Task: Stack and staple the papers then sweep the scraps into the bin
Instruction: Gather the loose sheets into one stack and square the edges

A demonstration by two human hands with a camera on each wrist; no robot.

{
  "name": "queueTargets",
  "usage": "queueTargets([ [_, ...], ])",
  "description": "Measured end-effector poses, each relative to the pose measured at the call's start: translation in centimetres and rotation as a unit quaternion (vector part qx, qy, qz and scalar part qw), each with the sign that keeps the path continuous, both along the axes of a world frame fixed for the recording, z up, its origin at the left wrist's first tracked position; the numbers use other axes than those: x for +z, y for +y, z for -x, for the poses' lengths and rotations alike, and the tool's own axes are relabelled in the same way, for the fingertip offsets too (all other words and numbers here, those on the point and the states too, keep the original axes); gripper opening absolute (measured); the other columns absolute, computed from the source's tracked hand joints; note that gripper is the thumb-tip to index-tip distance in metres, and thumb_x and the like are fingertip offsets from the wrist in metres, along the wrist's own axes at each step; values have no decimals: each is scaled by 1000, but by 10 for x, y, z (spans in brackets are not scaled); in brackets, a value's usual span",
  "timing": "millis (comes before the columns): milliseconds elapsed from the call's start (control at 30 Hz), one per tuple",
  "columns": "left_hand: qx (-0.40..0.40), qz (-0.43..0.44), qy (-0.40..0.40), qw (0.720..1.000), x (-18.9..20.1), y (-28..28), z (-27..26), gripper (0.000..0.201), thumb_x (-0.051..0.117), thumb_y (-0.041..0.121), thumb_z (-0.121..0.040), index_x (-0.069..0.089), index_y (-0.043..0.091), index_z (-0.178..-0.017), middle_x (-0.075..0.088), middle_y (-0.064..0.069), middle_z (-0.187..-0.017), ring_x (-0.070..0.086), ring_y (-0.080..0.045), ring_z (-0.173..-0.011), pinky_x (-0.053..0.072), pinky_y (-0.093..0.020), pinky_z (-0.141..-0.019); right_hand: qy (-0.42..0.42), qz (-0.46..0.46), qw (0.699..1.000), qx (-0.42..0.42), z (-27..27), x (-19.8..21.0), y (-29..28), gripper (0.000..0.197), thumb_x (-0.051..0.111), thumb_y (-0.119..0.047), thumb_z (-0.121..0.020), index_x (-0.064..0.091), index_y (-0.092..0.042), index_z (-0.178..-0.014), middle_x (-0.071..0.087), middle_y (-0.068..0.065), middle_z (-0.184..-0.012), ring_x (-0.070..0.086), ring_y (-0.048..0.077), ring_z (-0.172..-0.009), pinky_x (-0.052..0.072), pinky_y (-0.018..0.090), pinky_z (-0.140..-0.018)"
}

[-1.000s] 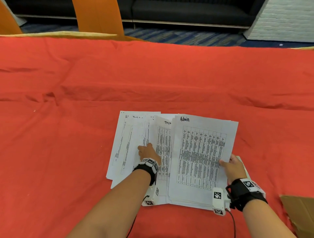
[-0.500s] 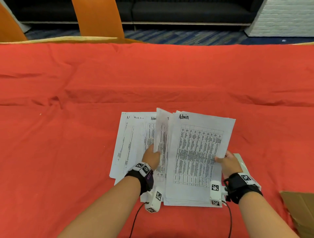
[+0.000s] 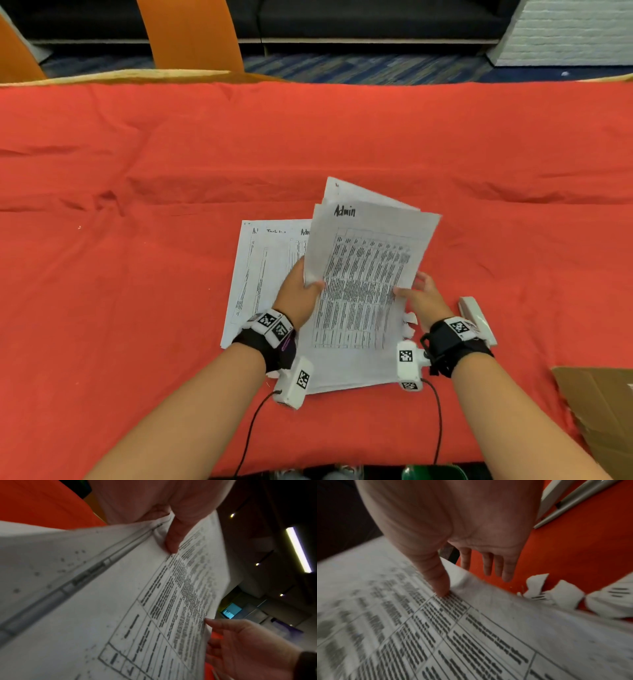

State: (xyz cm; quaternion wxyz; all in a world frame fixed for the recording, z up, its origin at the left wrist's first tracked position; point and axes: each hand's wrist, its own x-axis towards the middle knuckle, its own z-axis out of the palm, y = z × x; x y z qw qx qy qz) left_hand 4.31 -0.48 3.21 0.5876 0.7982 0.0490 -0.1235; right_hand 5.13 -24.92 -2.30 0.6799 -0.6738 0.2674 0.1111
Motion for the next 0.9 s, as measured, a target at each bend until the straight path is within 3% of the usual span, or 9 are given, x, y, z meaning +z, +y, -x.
queueTargets([
  [67, -3, 13, -20, 1000, 14, 6, -4, 47, 54, 8, -91, 44, 23, -134, 57, 4, -121, 55, -13, -110, 45, -26, -89, -4, -45, 999, -16, -6, 11, -2, 84, 82, -19, -58, 42, -15, -132, 57, 11, -131, 60, 26, -100, 45, 30, -67],
  [100, 3, 20, -32, 999, 20, 9, -7, 47, 55, 8, -91, 44, 23, -134, 58, 3, -123, 56, -14, -112, 46, -30, -93, -22, -66, 997, -12, -9, 19, -2, 80, 82, -19, -59, 47, -12, -130, 57, 13, -131, 58, 27, -107, 47, 31, -74],
  [167, 20, 32, -63, 997, 33, 12, -10, 45, 55, 8, -91, 46, 24, -132, 60, 3, -123, 58, -13, -113, 46, -29, -96, -74, -63, 995, 2, -12, 44, 5, 36, 68, -3, -77, 61, -11, -111, 65, 11, -116, 58, 29, -107, 49, 36, -86],
  [233, 45, 30, -106, 993, 44, 15, -12, 41, 53, 9, -92, 47, 25, -129, 62, 7, -118, 59, -7, -109, 47, -23, -92, -131, -28, 991, 15, -16, 64, 14, 29, 57, 7, -84, 65, -17, -97, 69, 7, -103, 62, 28, -102, 50, 42, -92],
  [400, 103, 56, -158, 980, 54, 26, -1, 38, 52, 17, -95, 43, 24, -131, 61, 10, -119, 58, 5, -107, 47, -18, -88, -222, 13, 974, 45, -7, 95, 40, 32, 55, 5, -88, 61, -25, -95, 68, -8, -97, 67, -2, -82, 55, 17, -74],
  [500, 115, 62, -159, 979, 50, 30, 8, 32, 56, 15, -93, 44, 35, -115, 59, 21, -106, 57, 18, -92, 46, -9, -77, -230, 39, 969, 84, 2, 91, 51, 29, 59, 1, -87, 59, -18, -108, 68, -11, -102, 66, -3, -89, 55, 20, -81],
  [633, 173, 76, -158, 969, 42, 34, 10, 37, 64, 15, -88, 42, 32, -112, 58, 20, -103, 56, 7, -96, 47, -21, -83, -211, 40, 973, 82, 6, 84, 58, 34, 67, -2, -81, 61, -22, -108, 70, -9, -101, 67, -4, -86, 51, 27, -79],
  [800, 170, 93, -150, 970, 43, 24, 8, 26, 57, 16, -93, 41, 27, -110, 56, 20, -97, 53, 11, -87, 43, -2, -63, -200, -1, 979, 46, 1, 78, 74, 30, 70, -6, -78, 66, -27, -99, 72, -2, -105, 68, 20, -100, 52, 41, -89],
  [900, 195, 105, -157, 962, 44, 28, 4, 24, 57, 15, -92, 43, 32, -101, 58, 18, -95, 56, 9, -84, 44, -8, -68, -202, -14, 979, 31, 0, 80, 78, 28, 70, -5, -78, 69, -27, -95, 74, -2, -100, 68, 21, -96, 52, 42, -87],
])
